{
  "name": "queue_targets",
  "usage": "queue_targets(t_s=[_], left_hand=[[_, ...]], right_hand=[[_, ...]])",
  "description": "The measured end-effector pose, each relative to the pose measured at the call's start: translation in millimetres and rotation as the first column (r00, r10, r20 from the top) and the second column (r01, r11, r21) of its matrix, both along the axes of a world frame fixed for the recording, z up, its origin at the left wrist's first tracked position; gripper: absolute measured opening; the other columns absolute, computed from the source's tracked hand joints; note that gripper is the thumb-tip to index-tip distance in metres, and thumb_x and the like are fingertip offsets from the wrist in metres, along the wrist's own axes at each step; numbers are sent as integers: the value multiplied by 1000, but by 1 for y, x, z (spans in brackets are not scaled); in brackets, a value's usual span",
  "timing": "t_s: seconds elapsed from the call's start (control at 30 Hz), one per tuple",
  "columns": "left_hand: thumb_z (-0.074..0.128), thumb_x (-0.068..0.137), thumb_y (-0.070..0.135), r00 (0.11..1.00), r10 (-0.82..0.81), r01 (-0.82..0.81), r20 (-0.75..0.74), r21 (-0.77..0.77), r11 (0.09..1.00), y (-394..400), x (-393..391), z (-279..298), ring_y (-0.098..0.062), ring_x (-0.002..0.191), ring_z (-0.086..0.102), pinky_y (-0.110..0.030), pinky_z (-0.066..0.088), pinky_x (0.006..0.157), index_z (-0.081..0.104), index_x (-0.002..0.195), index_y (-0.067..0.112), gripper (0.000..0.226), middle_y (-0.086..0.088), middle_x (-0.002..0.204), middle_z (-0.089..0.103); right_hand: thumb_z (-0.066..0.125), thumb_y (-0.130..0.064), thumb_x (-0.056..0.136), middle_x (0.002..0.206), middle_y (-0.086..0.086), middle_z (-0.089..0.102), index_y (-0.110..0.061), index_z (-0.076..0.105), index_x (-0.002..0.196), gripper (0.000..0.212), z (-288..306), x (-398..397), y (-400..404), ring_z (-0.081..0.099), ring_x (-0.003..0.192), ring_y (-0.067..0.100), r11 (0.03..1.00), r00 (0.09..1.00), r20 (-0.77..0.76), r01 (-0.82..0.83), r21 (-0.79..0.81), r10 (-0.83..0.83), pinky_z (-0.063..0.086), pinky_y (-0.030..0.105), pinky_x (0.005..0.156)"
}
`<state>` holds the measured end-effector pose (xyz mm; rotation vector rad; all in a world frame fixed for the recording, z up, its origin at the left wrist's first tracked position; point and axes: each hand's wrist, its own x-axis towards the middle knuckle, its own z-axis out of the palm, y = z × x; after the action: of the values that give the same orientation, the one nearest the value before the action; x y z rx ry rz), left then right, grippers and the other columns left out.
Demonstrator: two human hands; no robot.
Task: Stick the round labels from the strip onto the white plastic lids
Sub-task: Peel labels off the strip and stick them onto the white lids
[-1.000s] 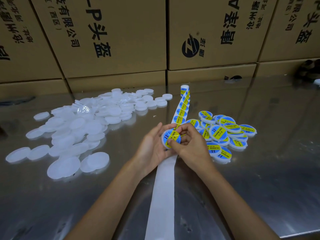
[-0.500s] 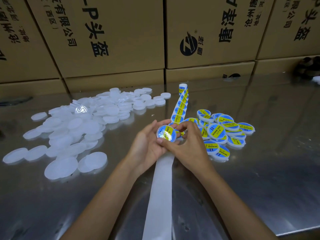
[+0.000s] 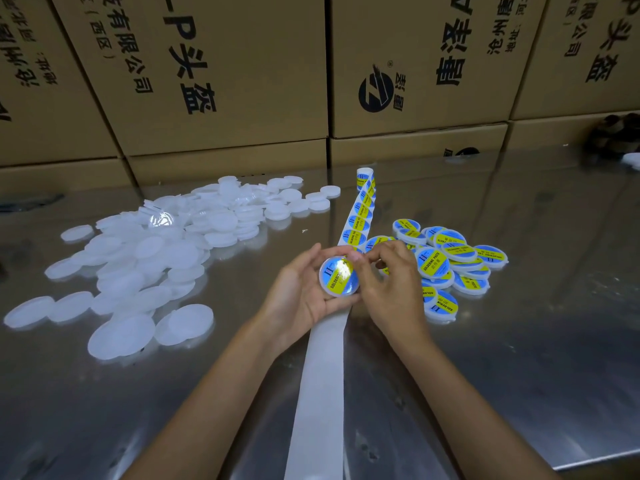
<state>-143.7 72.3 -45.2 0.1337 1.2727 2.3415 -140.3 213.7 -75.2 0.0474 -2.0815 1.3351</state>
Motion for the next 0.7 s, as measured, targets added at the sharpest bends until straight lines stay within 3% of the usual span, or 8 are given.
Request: queue_targets(t_s=[0.1, 0.17, 0.33, 0.53, 0.6, 0.7], left_hand=[[38, 102, 39, 1000, 4, -5, 17, 14, 1000, 1, 0, 2, -36, 129, 56, -47, 52, 100, 55, 136, 0, 54, -17, 134, 63], [40, 100, 41, 1000, -1, 1, 6, -2, 1000, 2, 0, 1, -35, 132, 54, -47, 48, 105, 55, 137, 2, 56, -15, 135, 64], [47, 92, 44, 999, -35, 35, -15, -36, 999, 2, 0, 1, -34, 133, 53, -50, 46, 105, 60, 131, 2, 59, -13, 135, 64], [51, 89, 41, 999, -38, 38, 7, -21, 999, 0, 1, 2, -32, 111, 68, -47, 60, 86, 66, 124, 4, 54, -16, 131, 66], [52, 89, 38, 1000, -4, 4, 14, 35, 999, -3, 0, 3, -34, 109, 69, -47, 60, 86, 64, 124, 1, 53, -18, 130, 66], [49, 93, 35, 999, 24, -27, 31, 74, 997, -4, -1, 3, -38, 101, 72, -45, 61, 83, 59, 126, -3, 51, -20, 129, 66]], right_hand=[[72, -69, 63, 91, -14, 49, -34, 43, 72, 46, 1, 7, -6, 47, 96, 7, 993, 999, 8, 44, 107, -45, 41, 23, 72], [69, -76, 58, 90, -15, 47, -37, 35, 72, 54, 0, 7, -7, 45, 95, 4, 988, 998, 3, 59, 143, -60, 40, 22, 70], [64, -66, 74, 89, -10, 46, -21, 42, 70, 50, -4, 1, -5, 44, 93, 11, 990, 998, 2, 68, 121, -69, 37, 27, 72], [66, -27, 92, 92, -2, 53, -11, 52, 71, 30, -3, -1, 1, 53, 97, 21, 997, 1000, -20, 24, 68, -22, 45, 39, 80], [71, -29, 88, 96, -2, 54, -13, 54, 77, 26, -3, 0, -1, 51, 99, 17, 994, 999, -8, -49, 94, 50, 44, 32, 84], [84, -42, 70, 100, -8, 54, -20, 49, 86, 44, -3, 5, -7, 45, 102, 7, 982, 992, 13, -129, 137, 128, 36, 11, 80]])
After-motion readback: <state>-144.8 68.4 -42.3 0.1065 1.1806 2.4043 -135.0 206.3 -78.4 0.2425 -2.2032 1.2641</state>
